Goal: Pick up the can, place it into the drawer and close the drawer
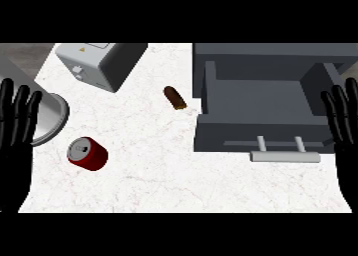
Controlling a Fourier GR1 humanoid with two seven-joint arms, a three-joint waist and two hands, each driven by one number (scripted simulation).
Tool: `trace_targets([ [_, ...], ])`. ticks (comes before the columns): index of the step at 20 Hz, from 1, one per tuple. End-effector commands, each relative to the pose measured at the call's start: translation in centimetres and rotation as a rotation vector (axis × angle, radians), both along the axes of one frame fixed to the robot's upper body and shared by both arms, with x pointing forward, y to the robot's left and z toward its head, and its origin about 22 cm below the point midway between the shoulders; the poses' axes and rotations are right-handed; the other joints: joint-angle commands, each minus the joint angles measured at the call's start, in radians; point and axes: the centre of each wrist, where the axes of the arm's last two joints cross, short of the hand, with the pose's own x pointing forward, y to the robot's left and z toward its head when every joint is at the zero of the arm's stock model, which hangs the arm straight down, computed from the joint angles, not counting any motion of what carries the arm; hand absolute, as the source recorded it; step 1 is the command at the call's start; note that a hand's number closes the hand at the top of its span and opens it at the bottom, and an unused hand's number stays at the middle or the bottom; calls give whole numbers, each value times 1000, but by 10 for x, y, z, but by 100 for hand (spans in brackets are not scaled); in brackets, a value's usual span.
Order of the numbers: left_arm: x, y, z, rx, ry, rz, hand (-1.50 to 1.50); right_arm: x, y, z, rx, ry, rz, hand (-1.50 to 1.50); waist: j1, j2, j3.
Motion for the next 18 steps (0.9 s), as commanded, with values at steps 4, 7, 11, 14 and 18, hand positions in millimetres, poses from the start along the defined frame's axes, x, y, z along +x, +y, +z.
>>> trace_targets([
  [4,7,16,9,27,-4,-503,-150,-3,10,-6,20,15,45,-150,-21,26,9],
  [7,1,37,-20,197,300,-578,-150,-7,-9,-29,76,226,-160,-150,-42,42,9],
  [11,3,100,-3,242,336,-664,-150,-20,-27,-25,70,271,-222,-150,-24,25,10],
  [14,15,145,6,211,329,-692,-150,-36,-26,-32,82,283,-223,-150,-28,25,12],
  [18,14,188,12,203,351,-728,-150,-43,-51,-28,64,283,-233,-150,-20,24,12],
])
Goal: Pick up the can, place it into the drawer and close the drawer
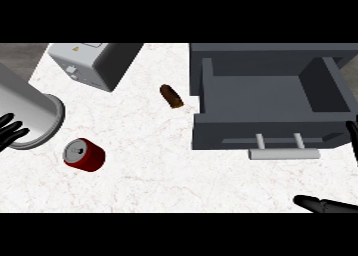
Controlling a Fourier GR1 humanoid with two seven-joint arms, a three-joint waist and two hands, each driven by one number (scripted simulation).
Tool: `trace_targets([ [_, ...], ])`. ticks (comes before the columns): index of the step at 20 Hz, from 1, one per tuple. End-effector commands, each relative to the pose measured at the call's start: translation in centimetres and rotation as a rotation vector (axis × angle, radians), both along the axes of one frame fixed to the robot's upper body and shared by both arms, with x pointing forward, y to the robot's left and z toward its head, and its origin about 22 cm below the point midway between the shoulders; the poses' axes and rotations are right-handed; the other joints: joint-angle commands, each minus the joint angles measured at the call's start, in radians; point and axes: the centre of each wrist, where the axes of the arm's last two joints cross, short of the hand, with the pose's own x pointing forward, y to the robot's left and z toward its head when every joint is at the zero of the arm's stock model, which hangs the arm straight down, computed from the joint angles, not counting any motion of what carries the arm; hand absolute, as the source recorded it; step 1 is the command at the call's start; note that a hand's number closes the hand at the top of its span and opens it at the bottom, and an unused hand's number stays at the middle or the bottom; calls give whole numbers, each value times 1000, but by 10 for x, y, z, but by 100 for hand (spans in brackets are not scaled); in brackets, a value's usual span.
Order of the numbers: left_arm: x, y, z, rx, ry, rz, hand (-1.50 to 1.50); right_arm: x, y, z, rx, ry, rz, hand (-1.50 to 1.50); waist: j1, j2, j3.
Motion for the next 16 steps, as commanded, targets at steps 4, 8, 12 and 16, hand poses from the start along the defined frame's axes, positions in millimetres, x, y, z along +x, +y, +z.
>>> trace_targets([
  [4,2,65,35,11,13,-49,-150,-23,-38,-2,7,13,-12,-150,4,-2,2],
  [8,15,78,32,-10,55,-32,-150,-34,-37,-15,3,15,-17,-150,-1,0,1],
  [12,7,80,15,-62,122,-8,-150,-39,-56,-3,-1,14,-23,-150,5,-1,1],
  [16,19,69,16,-103,211,-15,-150,-50,-61,5,0,13,7,-150,-3,-1,2],
])
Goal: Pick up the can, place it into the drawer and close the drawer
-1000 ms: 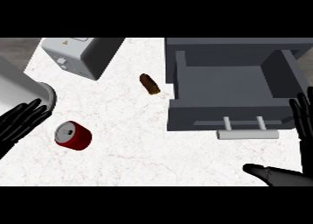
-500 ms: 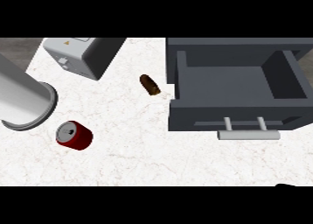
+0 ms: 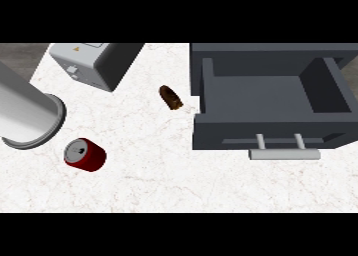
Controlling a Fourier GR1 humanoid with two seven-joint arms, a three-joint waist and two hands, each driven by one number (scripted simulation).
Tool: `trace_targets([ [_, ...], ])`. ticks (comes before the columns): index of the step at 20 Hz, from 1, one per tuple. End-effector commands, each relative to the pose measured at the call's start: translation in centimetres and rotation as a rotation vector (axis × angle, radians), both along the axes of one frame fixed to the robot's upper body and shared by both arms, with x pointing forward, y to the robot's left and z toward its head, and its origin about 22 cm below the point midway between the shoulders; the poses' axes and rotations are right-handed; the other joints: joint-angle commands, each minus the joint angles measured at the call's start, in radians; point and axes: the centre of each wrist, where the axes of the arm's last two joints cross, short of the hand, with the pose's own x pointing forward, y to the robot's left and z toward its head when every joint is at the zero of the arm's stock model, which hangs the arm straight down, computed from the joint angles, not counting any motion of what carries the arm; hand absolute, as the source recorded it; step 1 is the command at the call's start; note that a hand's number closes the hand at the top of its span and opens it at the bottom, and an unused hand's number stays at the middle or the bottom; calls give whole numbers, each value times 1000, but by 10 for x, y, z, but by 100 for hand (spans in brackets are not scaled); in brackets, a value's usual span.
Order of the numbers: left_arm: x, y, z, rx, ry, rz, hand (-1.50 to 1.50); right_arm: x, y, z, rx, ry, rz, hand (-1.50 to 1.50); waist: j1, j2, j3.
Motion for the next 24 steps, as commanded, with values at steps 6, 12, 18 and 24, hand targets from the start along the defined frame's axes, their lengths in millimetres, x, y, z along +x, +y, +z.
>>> trace_targets([
  [6,32,-18,-12,-58,143,-25,-150,-10,-2,-4,14,11,25,-150,-7,2,-1],
  [12,38,-29,-16,-64,203,-15,-150,-30,-26,-4,1,8,3,-150,-3,1,0],
  [18,46,-54,-23,-36,233,-12,-150,-51,-30,5,6,29,17,-150,-3,0,-1],
  [24,44,-75,-59,-29,212,-8,-150,-44,-40,4,0,15,6,-150,2,0,-1],
])
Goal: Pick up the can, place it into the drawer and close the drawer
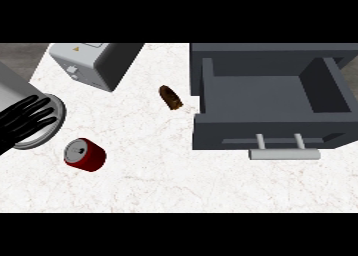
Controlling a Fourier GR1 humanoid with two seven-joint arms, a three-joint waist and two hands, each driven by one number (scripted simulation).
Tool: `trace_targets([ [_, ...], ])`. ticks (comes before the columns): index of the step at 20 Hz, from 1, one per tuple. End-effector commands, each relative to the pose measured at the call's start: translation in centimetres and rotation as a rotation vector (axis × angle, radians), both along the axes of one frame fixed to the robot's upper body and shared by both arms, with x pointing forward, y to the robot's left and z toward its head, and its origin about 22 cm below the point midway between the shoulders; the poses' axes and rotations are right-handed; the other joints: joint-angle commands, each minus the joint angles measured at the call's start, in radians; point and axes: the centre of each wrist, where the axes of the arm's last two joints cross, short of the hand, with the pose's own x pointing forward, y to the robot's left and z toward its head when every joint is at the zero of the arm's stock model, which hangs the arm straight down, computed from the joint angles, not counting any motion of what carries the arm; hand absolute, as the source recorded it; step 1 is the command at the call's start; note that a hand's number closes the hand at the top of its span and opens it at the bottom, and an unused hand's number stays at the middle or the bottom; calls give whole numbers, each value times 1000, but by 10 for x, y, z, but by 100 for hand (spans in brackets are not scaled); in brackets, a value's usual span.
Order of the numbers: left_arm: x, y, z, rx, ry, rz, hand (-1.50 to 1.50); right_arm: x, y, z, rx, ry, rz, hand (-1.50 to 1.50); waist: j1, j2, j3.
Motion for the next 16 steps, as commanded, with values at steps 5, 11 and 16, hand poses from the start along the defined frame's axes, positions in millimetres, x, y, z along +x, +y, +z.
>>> trace_targets([
  [5,-3,0,-54,37,18,24,-150,-3,-10,2,-12,4,-3,-150,0,1,-1],
  [11,2,2,-71,77,23,70,-150,-17,-11,-7,8,4,-1,-150,-2,1,0],
  [16,4,0,-97,74,5,129,-150,-8,-1,3,-6,-10,14,-150,0,1,-1],
])
